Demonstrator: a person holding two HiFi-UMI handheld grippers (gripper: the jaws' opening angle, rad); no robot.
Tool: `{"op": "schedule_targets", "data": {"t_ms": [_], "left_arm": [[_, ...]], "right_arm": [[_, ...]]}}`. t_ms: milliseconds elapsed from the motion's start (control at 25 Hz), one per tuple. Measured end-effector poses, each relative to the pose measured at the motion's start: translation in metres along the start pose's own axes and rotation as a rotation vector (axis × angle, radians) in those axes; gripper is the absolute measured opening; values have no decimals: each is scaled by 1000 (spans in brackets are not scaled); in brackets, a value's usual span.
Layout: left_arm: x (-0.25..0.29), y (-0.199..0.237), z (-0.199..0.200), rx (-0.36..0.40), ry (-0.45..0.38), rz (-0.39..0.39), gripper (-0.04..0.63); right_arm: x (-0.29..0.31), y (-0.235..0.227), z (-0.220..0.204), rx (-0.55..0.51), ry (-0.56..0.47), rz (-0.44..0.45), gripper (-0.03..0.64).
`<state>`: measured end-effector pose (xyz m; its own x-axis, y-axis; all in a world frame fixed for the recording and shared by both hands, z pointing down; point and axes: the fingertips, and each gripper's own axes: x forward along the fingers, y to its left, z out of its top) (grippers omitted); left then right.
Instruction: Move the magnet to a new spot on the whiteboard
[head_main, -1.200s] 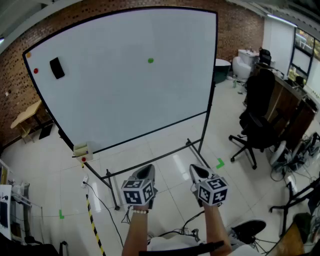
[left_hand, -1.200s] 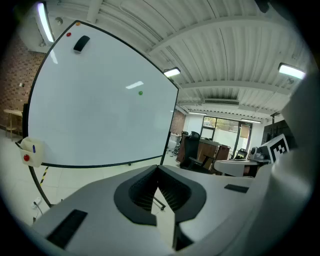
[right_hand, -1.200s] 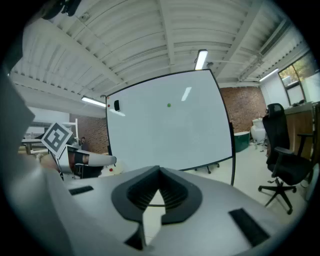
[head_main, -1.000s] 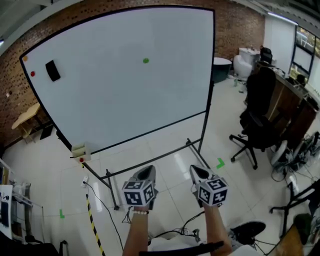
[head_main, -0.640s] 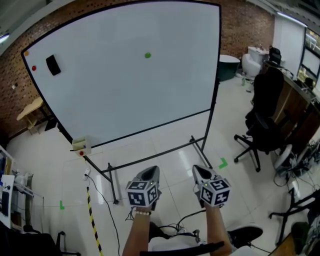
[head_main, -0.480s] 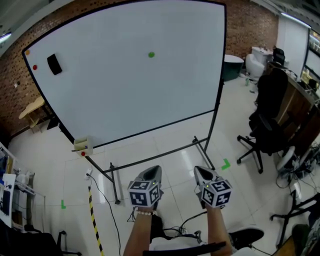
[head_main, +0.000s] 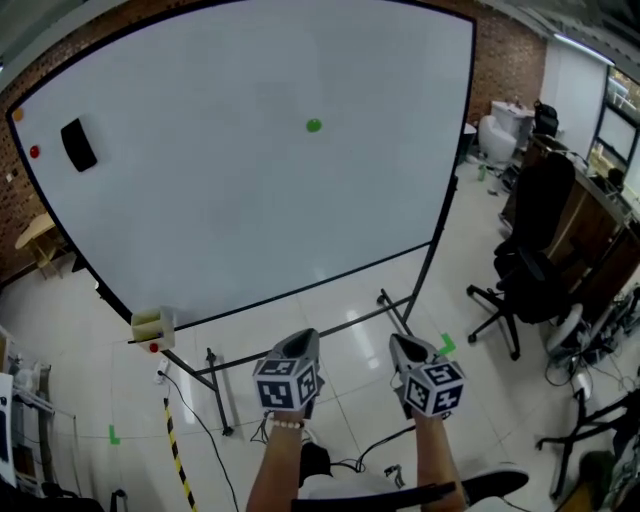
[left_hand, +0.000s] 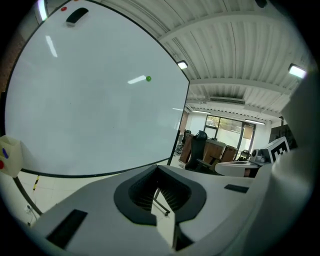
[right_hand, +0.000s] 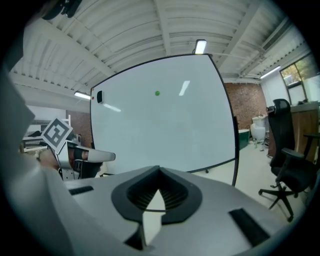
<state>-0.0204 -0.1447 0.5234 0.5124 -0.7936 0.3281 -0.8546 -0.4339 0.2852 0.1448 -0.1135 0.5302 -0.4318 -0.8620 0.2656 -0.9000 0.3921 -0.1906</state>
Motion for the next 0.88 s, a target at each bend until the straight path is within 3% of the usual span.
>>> {"op": "schedule_targets", "data": {"t_ms": [200,400,560,880], "left_arm": [[34,63,48,-5,-6,-9,-8],[62,103,68,5,23,-46,-8],[76,117,85,10,24,-53,-8],[102,114,126,3,-17,5,-8]], "right_arm": [[78,2,49,-22,-36,-34,15],[130,7,79,-32,-61,-67,15],[156,8,90,-35,-70,-66,17],[183,-11,169,-125,-174,-15,28]]}}
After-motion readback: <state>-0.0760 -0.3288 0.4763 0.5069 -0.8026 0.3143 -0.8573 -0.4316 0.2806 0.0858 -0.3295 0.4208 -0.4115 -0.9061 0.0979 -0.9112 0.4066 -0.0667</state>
